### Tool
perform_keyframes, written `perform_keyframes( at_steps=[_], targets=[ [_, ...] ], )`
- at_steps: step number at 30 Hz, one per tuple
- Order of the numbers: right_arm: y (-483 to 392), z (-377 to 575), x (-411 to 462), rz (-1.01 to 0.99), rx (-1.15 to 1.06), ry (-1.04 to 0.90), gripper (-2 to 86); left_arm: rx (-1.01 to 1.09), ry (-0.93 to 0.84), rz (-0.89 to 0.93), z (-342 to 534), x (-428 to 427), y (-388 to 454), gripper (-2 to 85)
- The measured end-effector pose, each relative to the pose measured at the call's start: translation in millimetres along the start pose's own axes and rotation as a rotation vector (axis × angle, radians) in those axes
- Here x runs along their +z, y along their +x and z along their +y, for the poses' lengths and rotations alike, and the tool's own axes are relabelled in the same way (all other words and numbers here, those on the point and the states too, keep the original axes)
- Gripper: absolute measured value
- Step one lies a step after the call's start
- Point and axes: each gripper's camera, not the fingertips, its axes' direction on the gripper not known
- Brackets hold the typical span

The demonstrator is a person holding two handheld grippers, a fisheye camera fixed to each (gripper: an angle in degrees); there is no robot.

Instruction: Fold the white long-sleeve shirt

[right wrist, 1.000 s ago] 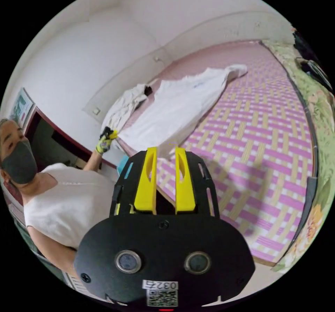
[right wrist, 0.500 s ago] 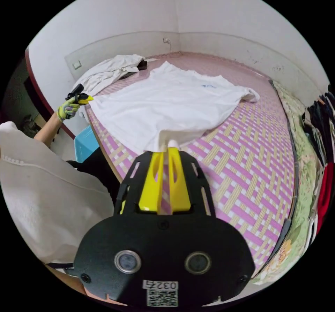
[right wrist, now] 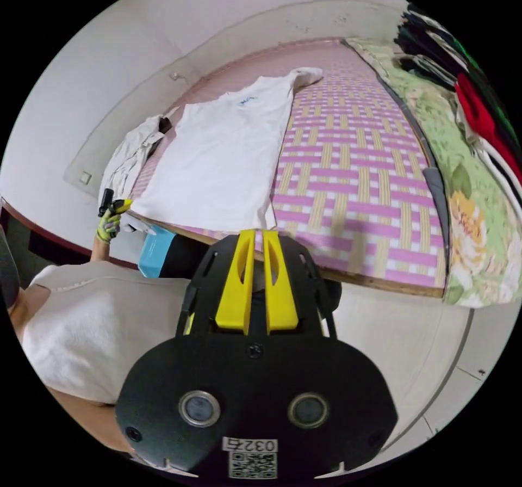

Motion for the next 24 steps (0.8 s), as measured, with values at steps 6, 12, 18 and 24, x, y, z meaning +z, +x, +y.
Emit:
perform_keyframes(
  at_steps=[6, 12, 18, 24],
  targets=[
    [23.2, -2.0, -10.5, -0.142, -0.006, 0.104, 9.5, -0.009, 0.027, -0.037, 10.8, 8.7, 7.0, 4.3],
    [21.5, -22.3, 32.8, -0.170, -0.076, -0.036, 4.8, -0.018, -0.018, -0.049, 6.3, 45.0, 14.2, 1.3],
    [19.7, 3.4, -3.4, -0.261, -0.138, 0.052, -0.4, 0.032, 0.040, -0.036, 24.5, 37.0, 41.1, -1.0],
    [32.3, 13.3, 21.9, -0.190, -0.098, -0.150, 2.6, -0.052, 0.005, -0.206, 43.7, 43.3, 49.2, 0.3]
  ],
)
